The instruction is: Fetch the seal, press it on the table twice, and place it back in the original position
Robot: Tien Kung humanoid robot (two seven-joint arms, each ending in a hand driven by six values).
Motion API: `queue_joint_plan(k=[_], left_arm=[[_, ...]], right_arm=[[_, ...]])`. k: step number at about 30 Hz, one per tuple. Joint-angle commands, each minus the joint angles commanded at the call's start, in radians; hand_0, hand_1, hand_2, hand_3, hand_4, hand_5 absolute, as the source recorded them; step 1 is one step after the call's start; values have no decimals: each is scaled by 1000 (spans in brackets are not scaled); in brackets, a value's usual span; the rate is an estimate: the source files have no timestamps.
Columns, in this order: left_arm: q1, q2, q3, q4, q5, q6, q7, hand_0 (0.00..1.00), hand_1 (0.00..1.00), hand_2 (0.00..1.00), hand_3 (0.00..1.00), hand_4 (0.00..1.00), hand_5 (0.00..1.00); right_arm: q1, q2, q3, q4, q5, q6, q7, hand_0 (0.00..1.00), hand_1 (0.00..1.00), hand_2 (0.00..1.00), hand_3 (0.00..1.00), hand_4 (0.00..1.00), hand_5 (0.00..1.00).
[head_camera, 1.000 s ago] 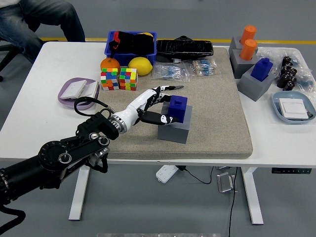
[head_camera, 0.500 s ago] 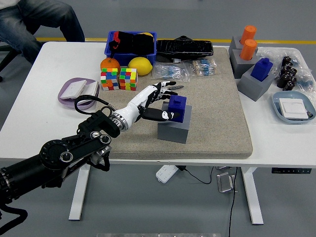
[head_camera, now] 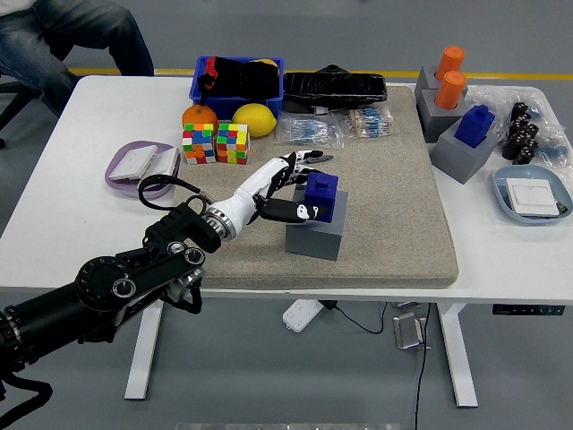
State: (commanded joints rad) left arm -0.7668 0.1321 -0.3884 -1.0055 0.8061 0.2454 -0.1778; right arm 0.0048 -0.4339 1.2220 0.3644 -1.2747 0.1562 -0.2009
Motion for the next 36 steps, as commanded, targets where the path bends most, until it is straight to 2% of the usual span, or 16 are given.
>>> queue_joint_plan(k=[1, 2, 7, 8, 19, 20, 25, 26, 36], left_arm=[[0, -1, 0, 1, 1, 3, -1, 848, 764, 714, 890, 841, 2], [0, -2, 1, 1, 2, 7, -4, 835, 716, 650, 883, 787, 2], [0, -4, 6, 6, 14, 19, -5, 835, 716, 650, 883, 787, 2], [0, -4, 7, 8, 16, 21, -4, 829, 694, 609, 876, 753, 2], [-2, -8, 10, 14, 33, 43, -5, 826, 667, 575, 872, 727, 2], [-2, -8, 10, 14, 34, 48, -8, 800, 569, 528, 857, 658, 2], [-1, -10, 9, 21, 35, 84, -29, 800, 569, 528, 857, 658, 2], [-1, -10, 9, 22, 36, 89, -32, 783, 520, 487, 844, 629, 2], [4, -4, 3, 27, 41, 111, -49, 777, 483, 461, 833, 628, 2]], right_arm=[[0, 0, 0, 0, 0, 0, 0, 924, 769, 768, 777, 819, 461], [0, 0, 0, 0, 0, 0, 0, 924, 769, 768, 777, 819, 461], [0, 1, -1, 1, 1, 0, 0, 924, 769, 768, 777, 819, 461], [0, 1, -2, 1, 1, 0, 0, 924, 769, 768, 778, 819, 461], [1, 0, -2, 2, 2, 0, 0, 924, 769, 768, 778, 820, 462], [1, 0, -2, 2, 1, 0, 0, 924, 769, 768, 777, 821, 459], [0, 1, -1, 2, 2, 0, 0, 924, 769, 768, 777, 821, 459], [0, 1, -1, 2, 1, 0, 0, 924, 768, 768, 777, 821, 460], [-1, 0, -6, 2, 1, 0, 0, 924, 768, 768, 777, 820, 459]])
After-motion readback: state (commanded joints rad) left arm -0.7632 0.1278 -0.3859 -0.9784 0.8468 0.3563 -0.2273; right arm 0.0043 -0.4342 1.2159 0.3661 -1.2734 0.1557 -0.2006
